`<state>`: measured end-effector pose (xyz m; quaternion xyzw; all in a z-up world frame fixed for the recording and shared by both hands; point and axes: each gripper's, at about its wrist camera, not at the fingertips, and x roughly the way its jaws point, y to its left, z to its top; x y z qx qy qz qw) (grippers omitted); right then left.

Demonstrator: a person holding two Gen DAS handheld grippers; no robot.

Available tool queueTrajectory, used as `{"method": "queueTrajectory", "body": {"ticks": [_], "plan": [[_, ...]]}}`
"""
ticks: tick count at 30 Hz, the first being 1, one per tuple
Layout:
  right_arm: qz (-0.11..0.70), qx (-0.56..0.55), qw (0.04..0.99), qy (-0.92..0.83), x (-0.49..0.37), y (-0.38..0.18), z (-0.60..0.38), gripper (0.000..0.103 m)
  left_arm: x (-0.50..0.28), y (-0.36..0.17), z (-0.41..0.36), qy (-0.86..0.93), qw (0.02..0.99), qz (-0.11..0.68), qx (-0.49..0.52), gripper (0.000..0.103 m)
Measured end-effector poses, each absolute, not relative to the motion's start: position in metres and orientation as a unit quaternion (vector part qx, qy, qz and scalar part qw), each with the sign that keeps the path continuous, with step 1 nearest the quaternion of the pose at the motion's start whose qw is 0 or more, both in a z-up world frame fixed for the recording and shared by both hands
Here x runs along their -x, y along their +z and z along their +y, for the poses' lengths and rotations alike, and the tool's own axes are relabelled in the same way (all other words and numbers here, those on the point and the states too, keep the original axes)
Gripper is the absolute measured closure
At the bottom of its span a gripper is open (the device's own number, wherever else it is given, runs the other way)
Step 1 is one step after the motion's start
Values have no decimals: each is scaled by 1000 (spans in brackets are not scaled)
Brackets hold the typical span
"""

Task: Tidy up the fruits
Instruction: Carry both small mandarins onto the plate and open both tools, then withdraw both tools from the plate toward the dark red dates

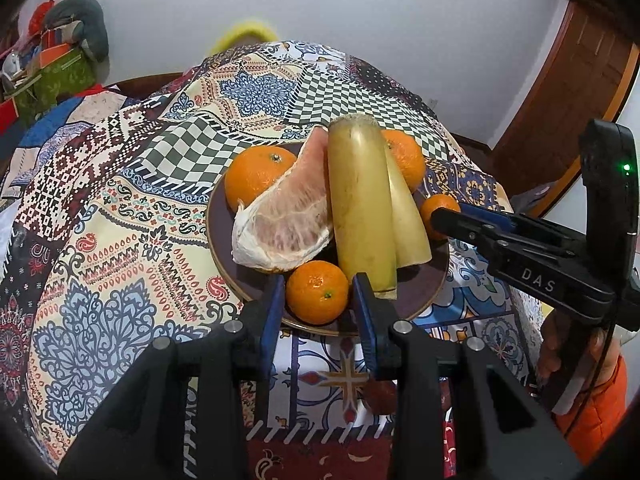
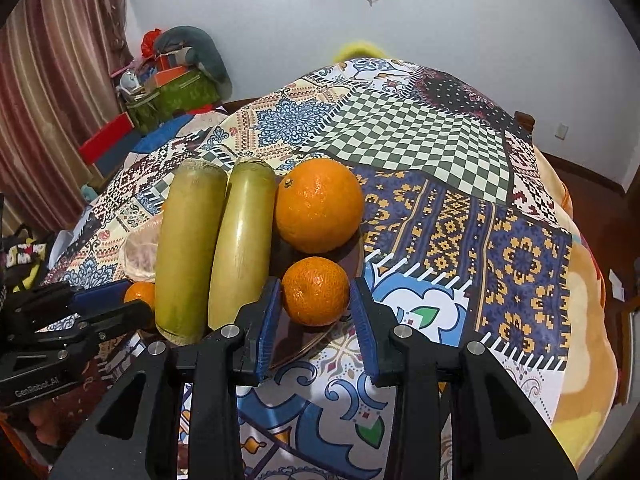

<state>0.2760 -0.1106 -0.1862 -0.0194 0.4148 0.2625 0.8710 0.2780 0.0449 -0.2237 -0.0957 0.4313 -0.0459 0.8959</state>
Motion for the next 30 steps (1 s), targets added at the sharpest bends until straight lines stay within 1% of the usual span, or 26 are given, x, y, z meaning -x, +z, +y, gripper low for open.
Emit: {"method": "queueTrajectory", "body": {"ticks": [6,20,26,30], "plan": [[412,24,871,267,-268,-177,-111,70,-273,-216,42,-45,898,429,93,69],[384,21,881,275,-223,-145,-120,69,-234,-177,35,-39,915,395,73,69],[385,26,879,280,-203,-144,-119,68,-215,-167,35,-32,918,389,68,64],[392,32,873,288,-190,-149,-115,67,-204,-168,36,-26,917,393,62,57]]}}
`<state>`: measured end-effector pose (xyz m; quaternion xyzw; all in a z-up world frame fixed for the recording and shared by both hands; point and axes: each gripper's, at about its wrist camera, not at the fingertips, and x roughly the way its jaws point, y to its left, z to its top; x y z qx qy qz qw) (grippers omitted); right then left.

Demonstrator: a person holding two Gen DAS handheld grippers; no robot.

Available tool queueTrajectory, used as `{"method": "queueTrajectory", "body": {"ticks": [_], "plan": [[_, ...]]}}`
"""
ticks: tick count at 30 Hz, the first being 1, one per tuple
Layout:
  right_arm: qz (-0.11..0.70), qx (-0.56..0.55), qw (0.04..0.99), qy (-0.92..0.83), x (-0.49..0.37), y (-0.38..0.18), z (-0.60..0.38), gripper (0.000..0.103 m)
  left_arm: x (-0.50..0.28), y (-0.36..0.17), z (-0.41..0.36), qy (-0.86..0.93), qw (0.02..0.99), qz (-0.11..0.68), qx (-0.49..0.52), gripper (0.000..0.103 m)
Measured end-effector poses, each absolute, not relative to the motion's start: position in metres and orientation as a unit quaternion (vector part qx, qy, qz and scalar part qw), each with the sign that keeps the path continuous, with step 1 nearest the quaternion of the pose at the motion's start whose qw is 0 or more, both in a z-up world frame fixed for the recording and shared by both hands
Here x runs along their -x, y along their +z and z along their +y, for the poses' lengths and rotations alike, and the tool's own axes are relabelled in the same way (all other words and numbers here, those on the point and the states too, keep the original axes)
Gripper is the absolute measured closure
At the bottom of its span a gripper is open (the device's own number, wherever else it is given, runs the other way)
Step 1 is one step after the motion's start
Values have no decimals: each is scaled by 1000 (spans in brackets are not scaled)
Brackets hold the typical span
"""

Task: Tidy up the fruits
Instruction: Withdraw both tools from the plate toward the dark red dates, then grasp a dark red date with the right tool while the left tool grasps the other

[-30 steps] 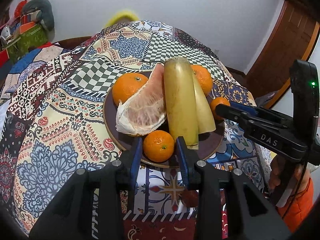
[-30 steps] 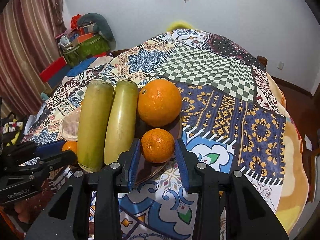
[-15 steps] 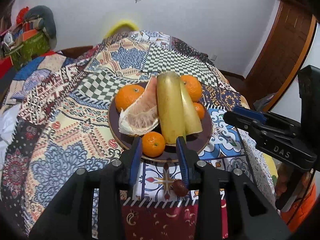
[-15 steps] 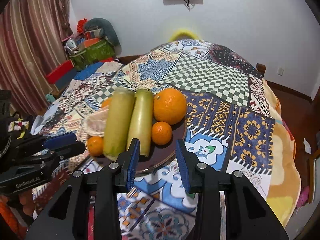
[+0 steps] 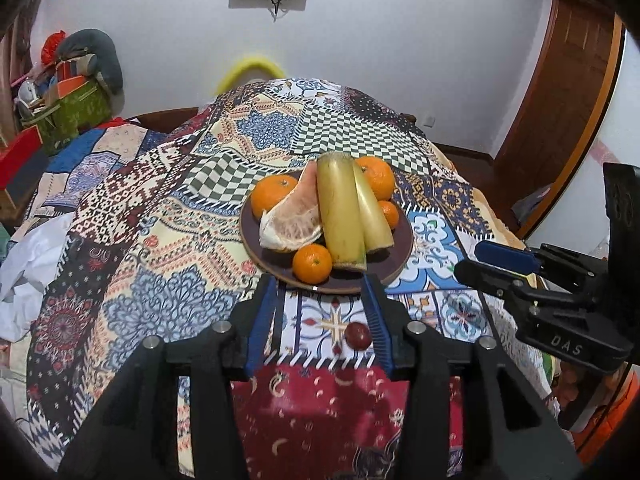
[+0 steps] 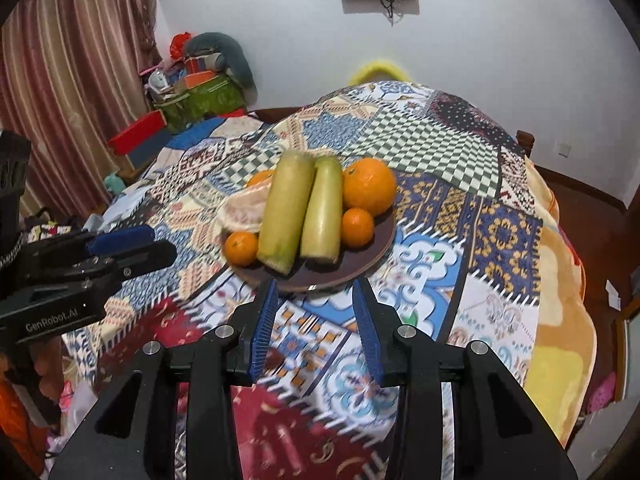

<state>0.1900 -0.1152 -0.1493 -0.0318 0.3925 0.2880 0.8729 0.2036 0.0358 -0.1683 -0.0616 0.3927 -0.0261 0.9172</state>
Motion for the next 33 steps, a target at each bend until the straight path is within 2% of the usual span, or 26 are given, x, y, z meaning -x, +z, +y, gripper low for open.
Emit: {"method": "queueTrajectory", "body": {"ticks": [13,21,26,33], "plan": [[455,47,835,307,-175,-192,-91,65,-178,-201,36,-25,897,437,69,54],[460,57,828,314,-175,-201,-78,65,-175,-214,34,-26,888,454,70,54],[458,70,828,316,-171,-208,-74,78,-177,-219,31,-28,883,462,73,54],[447,62,836,313,-169,-203,-82,78,-185,-224,19,-37,880,469,67,54]]}}
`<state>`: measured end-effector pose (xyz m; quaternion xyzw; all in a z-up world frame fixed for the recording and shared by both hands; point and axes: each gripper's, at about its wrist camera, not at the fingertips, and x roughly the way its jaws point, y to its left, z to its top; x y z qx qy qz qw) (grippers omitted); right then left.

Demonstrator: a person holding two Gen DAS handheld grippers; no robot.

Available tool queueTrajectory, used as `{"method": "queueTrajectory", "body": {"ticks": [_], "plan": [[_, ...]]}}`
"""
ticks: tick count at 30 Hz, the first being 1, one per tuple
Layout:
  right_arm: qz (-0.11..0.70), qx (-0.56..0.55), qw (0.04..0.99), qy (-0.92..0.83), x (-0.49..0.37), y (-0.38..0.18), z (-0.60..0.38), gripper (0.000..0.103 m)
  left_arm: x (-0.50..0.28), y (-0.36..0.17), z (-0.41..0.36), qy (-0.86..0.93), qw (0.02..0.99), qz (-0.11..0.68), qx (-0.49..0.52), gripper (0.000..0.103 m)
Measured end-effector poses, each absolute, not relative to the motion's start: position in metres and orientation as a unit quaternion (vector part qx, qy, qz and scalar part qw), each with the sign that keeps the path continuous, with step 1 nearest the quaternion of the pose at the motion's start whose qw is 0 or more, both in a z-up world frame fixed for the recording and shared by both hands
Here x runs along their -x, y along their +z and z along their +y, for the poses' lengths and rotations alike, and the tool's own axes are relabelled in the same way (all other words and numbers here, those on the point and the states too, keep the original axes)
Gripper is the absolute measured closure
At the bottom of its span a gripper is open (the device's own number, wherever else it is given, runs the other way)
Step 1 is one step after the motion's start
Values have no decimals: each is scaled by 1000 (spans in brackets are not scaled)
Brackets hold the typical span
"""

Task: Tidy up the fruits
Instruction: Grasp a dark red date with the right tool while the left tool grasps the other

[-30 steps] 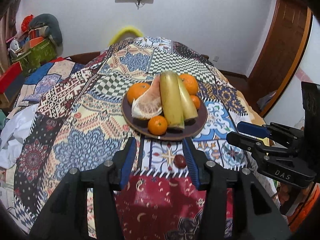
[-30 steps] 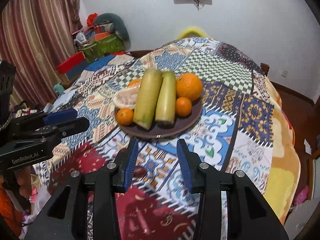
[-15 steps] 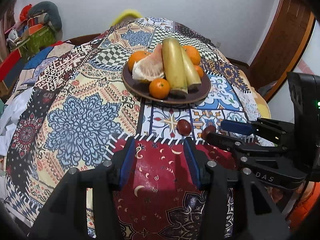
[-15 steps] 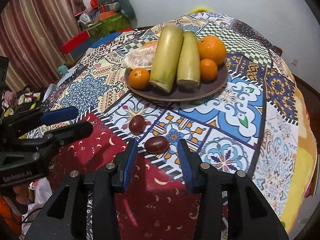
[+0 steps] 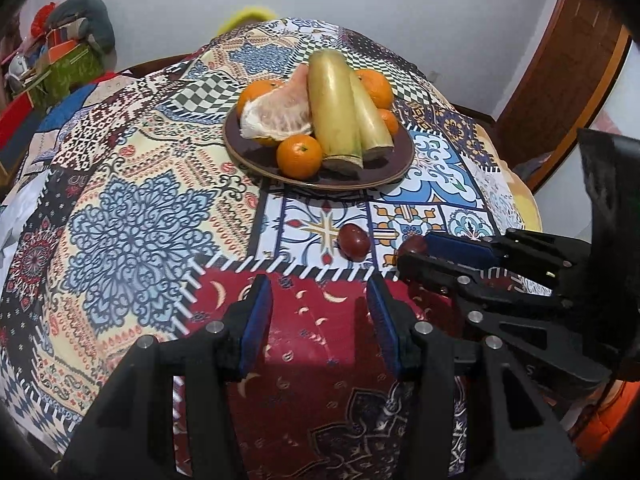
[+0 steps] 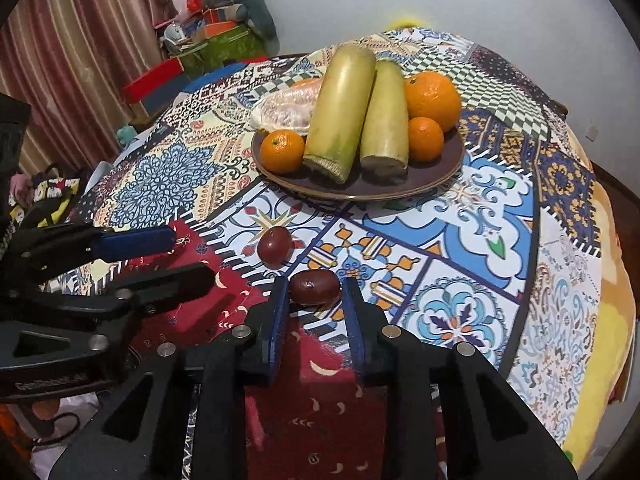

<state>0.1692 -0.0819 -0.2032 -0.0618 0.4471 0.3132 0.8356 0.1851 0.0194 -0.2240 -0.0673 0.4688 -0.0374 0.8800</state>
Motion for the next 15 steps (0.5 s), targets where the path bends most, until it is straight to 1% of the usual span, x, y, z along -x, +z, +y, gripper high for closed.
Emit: {"method": "queueTrajectory", "body": {"ticks": [15], "plan": [[413,49,864,282,-175,-186,-118,78,-217,-237,-4,-56,874,480,54,56]]}}
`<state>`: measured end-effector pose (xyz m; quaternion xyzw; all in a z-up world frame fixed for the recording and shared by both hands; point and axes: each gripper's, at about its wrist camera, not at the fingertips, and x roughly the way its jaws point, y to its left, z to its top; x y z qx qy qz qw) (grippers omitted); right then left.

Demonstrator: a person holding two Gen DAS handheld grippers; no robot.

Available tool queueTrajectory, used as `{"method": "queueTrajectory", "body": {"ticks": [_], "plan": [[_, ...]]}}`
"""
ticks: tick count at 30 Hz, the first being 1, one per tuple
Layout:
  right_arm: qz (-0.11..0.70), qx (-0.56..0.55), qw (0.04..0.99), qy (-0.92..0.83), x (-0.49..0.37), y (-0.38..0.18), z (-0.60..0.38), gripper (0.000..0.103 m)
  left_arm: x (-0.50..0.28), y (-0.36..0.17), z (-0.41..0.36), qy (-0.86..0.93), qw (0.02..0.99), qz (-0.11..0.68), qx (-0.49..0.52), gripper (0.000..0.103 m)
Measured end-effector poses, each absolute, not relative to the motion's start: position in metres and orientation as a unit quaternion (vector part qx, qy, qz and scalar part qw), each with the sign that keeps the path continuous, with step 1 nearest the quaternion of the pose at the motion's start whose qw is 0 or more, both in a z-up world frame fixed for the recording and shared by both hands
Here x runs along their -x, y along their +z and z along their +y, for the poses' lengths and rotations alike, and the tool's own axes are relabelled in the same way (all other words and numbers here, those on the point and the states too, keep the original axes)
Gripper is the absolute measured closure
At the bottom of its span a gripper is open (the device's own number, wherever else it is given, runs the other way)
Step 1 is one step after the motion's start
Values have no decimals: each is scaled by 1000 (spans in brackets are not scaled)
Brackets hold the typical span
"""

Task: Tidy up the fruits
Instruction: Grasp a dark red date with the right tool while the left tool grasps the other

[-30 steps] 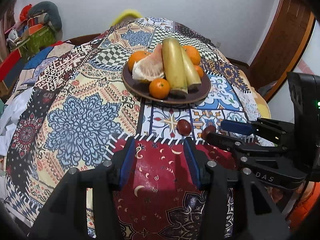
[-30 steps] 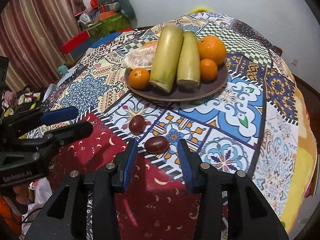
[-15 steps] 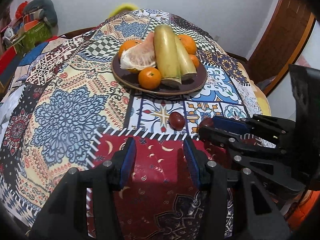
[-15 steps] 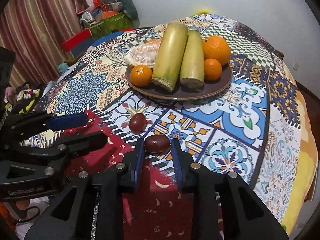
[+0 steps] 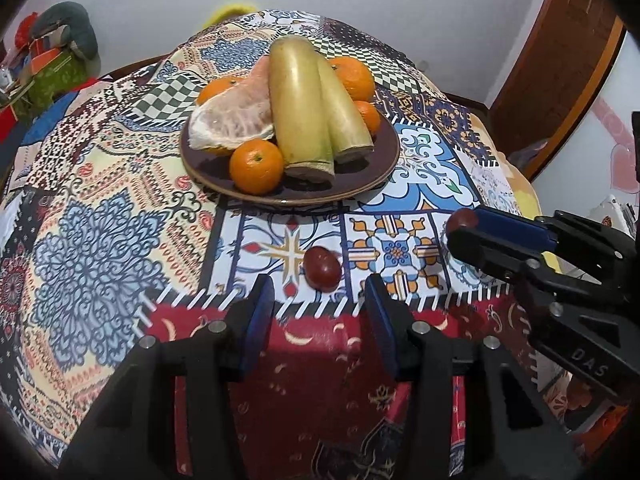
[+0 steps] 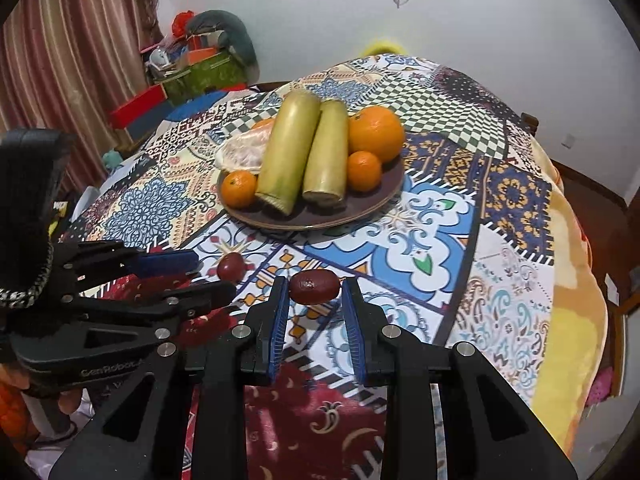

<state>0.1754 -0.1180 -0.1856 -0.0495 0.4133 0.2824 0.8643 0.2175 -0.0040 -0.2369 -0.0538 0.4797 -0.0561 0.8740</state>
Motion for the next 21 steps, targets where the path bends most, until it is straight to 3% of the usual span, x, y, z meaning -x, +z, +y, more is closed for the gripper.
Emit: {"method": "queueTrajectory", "body": {"ticks": [5,13,21], "plan": [[415,43,865,278,-179,-187,-123,78,-229,-243,-5,-59,871,485,55,56],[414,39,866,276,-185,-188,-125,78,-227,-245,2,-47,880,470,51,83],[409,41,869,276,-194,-186,-124,78,-216,-235,22,-41,886,457,62,85]]}}
